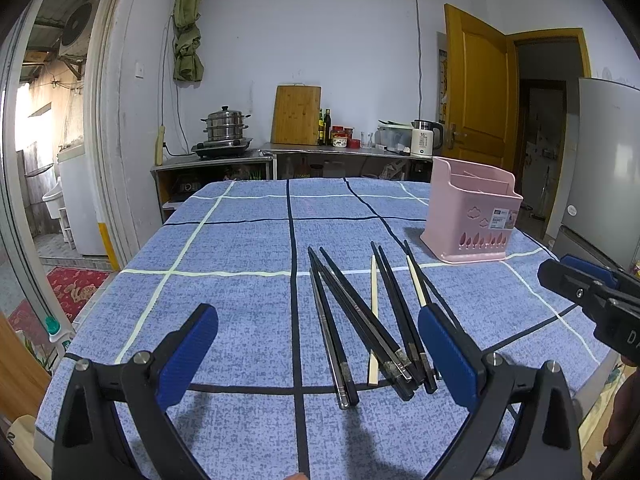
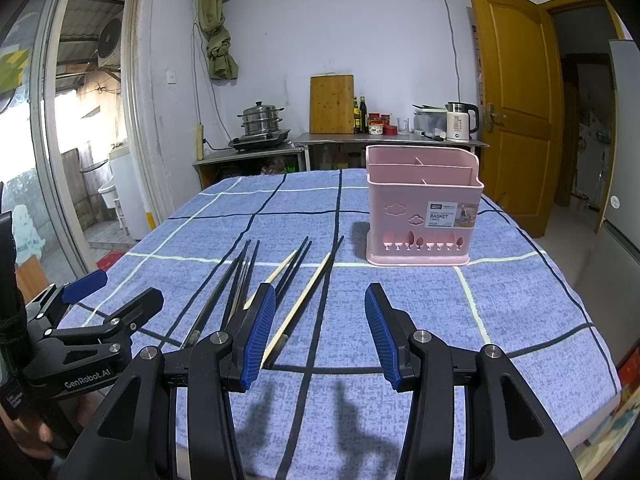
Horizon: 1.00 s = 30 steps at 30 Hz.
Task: Organize utensils
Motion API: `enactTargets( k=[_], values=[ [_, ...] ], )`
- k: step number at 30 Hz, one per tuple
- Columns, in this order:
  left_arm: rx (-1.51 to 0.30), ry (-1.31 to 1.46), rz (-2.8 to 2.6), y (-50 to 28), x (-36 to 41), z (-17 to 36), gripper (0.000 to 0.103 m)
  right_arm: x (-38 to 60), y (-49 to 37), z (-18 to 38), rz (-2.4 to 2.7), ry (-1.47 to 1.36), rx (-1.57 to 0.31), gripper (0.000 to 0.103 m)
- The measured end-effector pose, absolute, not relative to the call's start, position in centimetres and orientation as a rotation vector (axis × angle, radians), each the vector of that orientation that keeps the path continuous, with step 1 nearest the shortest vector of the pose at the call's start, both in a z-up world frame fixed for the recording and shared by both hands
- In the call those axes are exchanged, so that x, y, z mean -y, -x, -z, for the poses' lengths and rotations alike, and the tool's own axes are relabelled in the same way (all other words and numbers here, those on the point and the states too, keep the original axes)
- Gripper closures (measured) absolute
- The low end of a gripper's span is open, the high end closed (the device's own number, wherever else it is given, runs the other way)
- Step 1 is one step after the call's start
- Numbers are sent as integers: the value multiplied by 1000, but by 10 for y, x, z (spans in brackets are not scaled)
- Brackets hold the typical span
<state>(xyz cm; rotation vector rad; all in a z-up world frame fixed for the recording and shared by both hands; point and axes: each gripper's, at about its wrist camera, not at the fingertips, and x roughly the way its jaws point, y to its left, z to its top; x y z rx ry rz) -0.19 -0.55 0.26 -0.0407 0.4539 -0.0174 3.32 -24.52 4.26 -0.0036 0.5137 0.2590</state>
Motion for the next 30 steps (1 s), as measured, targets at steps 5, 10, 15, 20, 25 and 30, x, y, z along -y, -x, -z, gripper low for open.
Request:
enactTargets(
  k=[5, 10, 15, 20, 25, 30],
  values=[
    [-454, 41, 19, 2, 5, -3, 1, 245, -33, -43, -260, 2, -513, 55],
    [-452, 44, 20, 2, 4, -3, 1, 244, -32, -43, -260, 5, -511, 55],
    [-450, 42, 20, 2, 4, -3, 1, 245, -32, -43, -259, 5, -514, 55],
    [-450, 44, 20, 3, 4, -4, 1, 245, -32, -43, -260, 6, -515, 55],
    [-449, 44, 20, 3, 4, -4, 1, 244, -32, -44, -260, 7, -515, 55],
    [-449, 43, 20, 3, 4, -4, 1, 244, -32, -44, -260, 6, -515, 55]
  ],
)
